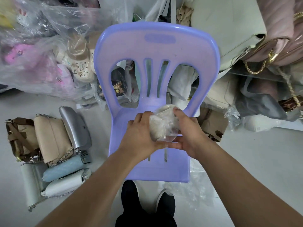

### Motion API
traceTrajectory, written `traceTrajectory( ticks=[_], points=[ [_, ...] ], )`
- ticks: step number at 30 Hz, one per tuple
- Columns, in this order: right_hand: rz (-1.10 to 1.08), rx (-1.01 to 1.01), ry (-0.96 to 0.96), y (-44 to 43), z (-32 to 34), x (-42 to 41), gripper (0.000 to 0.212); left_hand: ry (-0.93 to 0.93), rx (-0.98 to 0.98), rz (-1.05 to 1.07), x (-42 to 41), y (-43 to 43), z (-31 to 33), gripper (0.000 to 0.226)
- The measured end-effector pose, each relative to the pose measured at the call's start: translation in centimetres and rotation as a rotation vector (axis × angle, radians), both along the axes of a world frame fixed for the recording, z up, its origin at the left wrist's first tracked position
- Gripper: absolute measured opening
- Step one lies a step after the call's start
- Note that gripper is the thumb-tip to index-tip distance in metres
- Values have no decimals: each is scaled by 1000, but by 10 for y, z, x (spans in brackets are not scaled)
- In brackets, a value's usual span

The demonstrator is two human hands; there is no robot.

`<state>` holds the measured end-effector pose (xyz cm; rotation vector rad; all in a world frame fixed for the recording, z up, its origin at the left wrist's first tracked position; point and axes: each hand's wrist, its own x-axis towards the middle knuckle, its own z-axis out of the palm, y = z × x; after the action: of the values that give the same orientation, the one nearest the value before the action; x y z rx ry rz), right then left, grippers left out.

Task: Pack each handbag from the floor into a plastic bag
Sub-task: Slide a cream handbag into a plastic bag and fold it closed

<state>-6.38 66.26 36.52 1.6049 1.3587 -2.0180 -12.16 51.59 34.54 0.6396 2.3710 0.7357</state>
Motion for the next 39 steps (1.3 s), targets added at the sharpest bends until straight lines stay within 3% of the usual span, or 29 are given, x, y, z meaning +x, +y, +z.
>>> traceTrajectory(
  ticks=[3, 6, 11, 13, 17, 19, 21, 25, 28, 30, 32, 34, 36, 39],
  points=[
    [61, 55, -41, 4, 2, 2, 60, 91, 62, 45, 5, -1, -7, 71],
    [12, 121, -4, 6, 3, 5, 44, 66, 110, 299, 6, 0, -1, 50],
    [-141, 235, -3, 12, -4, 13, 30, -504, 435, 1012, -21, -17, -1, 35],
    [-81, 235, -33, 12, -9, 18, 26, -634, 492, 1114, -29, -25, -4, 35],
    [16, 185, -61, 3, -9, 22, 23, -682, 622, 1185, -31, -31, -1, 41],
    [35, 143, -27, -1, -1, 20, 29, -564, 640, 1140, -23, -24, 2, 42],
    [61, 39, 63, -5, 11, 14, 45, -279, 559, 1015, -11, -13, 5, 44],
    [105, -181, 151, -4, 26, -3, 71, 306, 339, 426, 27, 8, -7, 61],
    [135, -174, -41, -6, 12, -3, 67, 358, 237, 94, 53, 2, -24, 69],
    [76, -106, -137, -4, -8, 8, 54, 317, 290, -17, 62, -6, -31, 58],
    [12, -46, -149, 1, -31, 21, 47, 205, 340, 141, 63, -6, -23, 31],
    [-26, -11, -109, 7, -44, 36, 43, -27, 303, 544, 47, -3, -16, 14],
    [-56, -17, -35, 12, -44, 45, 35, -269, 280, 926, 21, -3, -18, 17],
    [-43, -60, 102, 24, -29, 52, 29, -335, 271, 1098, -11, -8, -17, 22]
  ],
)
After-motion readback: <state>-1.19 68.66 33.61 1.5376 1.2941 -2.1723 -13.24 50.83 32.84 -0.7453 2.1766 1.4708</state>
